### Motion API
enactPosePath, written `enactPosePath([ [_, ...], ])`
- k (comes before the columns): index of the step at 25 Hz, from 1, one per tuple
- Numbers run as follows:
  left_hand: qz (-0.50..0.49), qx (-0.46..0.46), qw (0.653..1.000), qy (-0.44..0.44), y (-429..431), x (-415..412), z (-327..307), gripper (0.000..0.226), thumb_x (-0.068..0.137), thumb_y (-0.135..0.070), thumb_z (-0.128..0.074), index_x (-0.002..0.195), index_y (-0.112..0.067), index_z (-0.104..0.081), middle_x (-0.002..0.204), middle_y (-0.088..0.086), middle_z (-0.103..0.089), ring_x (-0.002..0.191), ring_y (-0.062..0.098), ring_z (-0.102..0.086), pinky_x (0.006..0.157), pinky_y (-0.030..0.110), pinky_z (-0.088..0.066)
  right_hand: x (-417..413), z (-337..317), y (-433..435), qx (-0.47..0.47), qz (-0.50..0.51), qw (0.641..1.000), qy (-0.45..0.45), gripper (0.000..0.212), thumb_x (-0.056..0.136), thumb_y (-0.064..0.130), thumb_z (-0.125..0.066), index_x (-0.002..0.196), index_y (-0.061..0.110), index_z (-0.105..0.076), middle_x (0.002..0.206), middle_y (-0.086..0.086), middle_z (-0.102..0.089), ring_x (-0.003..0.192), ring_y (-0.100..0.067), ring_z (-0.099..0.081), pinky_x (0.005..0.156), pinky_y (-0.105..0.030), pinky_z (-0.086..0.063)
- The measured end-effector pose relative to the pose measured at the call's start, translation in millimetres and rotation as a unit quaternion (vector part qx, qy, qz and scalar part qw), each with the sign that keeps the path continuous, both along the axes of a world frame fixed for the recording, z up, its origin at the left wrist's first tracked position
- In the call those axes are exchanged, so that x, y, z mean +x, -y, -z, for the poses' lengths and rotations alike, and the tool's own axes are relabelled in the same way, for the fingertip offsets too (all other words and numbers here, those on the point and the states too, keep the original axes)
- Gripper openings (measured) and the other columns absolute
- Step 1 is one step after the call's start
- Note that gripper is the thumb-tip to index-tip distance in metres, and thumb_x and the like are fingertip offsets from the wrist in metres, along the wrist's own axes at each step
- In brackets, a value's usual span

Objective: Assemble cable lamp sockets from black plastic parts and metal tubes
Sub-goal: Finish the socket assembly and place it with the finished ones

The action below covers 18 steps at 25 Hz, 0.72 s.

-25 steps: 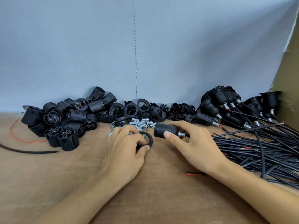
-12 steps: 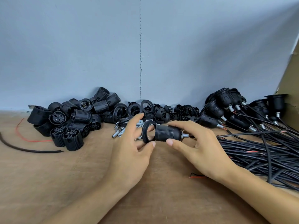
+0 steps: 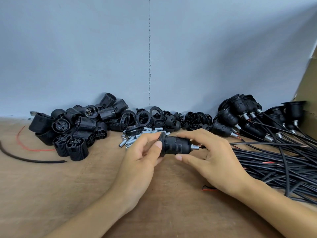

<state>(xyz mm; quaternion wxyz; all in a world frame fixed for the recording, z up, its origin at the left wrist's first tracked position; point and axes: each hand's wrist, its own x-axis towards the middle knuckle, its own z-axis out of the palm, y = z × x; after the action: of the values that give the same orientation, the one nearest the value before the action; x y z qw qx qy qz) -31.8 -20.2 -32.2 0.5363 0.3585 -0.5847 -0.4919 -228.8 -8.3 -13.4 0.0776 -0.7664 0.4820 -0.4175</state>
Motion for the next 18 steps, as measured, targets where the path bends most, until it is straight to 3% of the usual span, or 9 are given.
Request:
enactPosePath([
  [6,0.051,0.073,0.995,-0.037,3.4,6.8,-3.7,0.020,0.098,-0.011,-0.063,0.100,-0.029,-0.071,0.112,0.002,-0.077,0.112,0.016,-0.071,0.107,0.040,-0.048,-1.8,-1.0,1.5,0.021,-0.003,1.000,0.010,0.043,0.081,0.039,-0.080,0.122,0.033,-0.069,0.117,0.027,-0.068,0.116,0.008,-0.058,0.102,-0.020,-0.043],
  [10,0.058,0.075,0.995,-0.029,5.8,11.7,-3.9,0.032,0.090,-0.017,-0.069,0.120,-0.026,-0.066,0.118,0.001,-0.076,0.116,0.017,-0.069,0.113,0.044,-0.042,-5.2,-2.6,4.2,0.048,-0.026,0.998,0.014,0.038,0.085,0.036,-0.078,0.122,0.035,-0.067,0.117,0.030,-0.067,0.117,0.007,-0.058,0.101,-0.016,-0.041],
  [12,0.063,0.073,0.995,-0.026,5.6,12.8,-5.3,0.048,0.083,-0.020,-0.071,0.129,-0.028,-0.062,0.122,-0.002,-0.074,0.118,0.014,-0.067,0.114,0.044,-0.040,-6.5,-2.9,4.8,0.057,-0.028,0.998,0.021,0.036,0.087,0.038,-0.075,0.122,0.036,-0.066,0.117,0.030,-0.067,0.116,0.005,-0.060,0.101,-0.020,-0.044],
  [14,0.073,0.066,0.995,-0.018,6.2,14.4,-5.3,0.052,0.087,-0.011,-0.070,0.134,-0.030,-0.059,0.127,-0.008,-0.072,0.121,0.009,-0.065,0.115,0.041,-0.040,-7.3,-3.4,5.0,0.071,-0.038,0.997,0.022,0.033,0.091,0.043,-0.070,0.123,0.037,-0.066,0.116,0.028,-0.068,0.114,0.003,-0.061,0.100,-0.025,-0.047],
  [18,0.112,0.033,0.993,0.008,6.0,17.7,-4.6,0.056,0.092,0.007,-0.063,0.140,-0.022,-0.057,0.135,-0.011,-0.067,0.129,0.005,-0.059,0.112,0.030,-0.045,-7.7,-4.9,4.2,0.082,-0.041,0.996,0.022,0.019,0.099,0.049,-0.054,0.108,0.041,-0.069,0.090,0.023,-0.071,0.085,0.000,-0.066,0.075,-0.016,-0.048],
])
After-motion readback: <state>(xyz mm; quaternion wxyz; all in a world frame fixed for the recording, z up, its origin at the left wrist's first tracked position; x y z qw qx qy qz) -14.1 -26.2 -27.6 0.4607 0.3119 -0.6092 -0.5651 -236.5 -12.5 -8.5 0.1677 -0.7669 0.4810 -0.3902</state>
